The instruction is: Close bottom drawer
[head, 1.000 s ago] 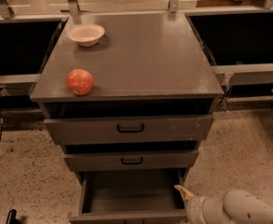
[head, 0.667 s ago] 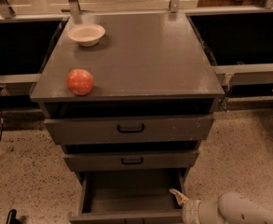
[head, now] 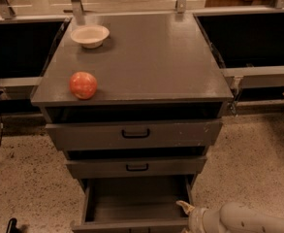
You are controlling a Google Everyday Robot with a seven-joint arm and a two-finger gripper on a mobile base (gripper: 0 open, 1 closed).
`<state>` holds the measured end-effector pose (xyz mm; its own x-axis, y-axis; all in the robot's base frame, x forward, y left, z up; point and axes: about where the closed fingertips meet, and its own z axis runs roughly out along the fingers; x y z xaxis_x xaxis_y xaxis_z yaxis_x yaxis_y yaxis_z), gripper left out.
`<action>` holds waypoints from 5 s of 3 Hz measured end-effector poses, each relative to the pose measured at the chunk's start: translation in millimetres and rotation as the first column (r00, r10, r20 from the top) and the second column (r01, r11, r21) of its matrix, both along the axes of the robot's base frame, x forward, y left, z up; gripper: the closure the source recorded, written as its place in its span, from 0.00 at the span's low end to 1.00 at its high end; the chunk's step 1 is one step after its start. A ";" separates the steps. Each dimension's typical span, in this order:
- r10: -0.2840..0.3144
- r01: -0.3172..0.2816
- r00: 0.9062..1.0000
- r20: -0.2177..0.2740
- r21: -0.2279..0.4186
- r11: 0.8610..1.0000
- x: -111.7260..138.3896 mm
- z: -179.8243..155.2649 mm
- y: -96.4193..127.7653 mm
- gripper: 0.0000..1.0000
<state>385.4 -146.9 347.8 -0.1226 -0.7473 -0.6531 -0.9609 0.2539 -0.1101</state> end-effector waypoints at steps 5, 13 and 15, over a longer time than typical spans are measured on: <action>0.085 -0.080 0.992 0.096 -0.053 0.995 18.1 -146.4 -4.9 1.00; -0.002 0.000 0.999 0.042 0.037 0.999 19.4 -185.0 27.1 1.00; -0.002 0.000 0.999 0.042 0.037 0.999 19.0 -185.1 27.2 0.64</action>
Offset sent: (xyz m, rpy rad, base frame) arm 0.0158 -0.0150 -0.1265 -0.0577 -0.0553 0.0583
